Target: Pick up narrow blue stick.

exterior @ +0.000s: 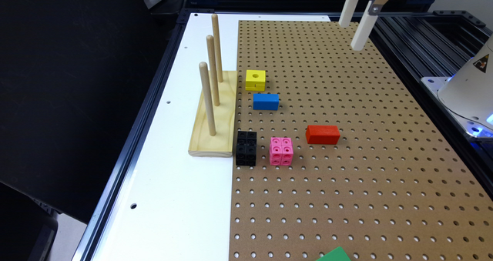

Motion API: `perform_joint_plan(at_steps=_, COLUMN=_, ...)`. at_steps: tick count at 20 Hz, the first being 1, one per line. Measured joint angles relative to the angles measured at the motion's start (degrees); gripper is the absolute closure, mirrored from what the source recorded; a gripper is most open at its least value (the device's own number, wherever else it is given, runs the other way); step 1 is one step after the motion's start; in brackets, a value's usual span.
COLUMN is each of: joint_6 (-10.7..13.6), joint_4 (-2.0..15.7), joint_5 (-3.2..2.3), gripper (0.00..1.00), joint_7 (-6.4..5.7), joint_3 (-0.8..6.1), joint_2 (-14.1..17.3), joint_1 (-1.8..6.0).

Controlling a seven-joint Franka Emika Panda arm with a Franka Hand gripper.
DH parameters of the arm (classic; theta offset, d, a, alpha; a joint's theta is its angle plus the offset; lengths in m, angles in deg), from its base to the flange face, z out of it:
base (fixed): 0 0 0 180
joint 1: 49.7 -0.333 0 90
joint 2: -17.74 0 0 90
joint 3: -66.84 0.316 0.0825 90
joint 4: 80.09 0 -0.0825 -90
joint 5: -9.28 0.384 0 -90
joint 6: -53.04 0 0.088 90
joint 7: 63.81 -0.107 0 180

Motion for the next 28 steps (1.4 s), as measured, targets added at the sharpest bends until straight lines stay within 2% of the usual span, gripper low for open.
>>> perform_joint_plan(at_steps=18, joint_6=-0.05, joint_4=6.83, joint_5=0.0, gripper=0.0, joint_7=-0.02, joint_3=0.13, joint_2=7.54, joint_1=0.03)
perform_joint_plan(at_steps=28, joint_6=-0.06, joint_4=12.5, joint_5=0.0, gripper=0.0, joint_7=-0.02, joint_3=0.13, joint_2=13.61, joint_1=0.04)
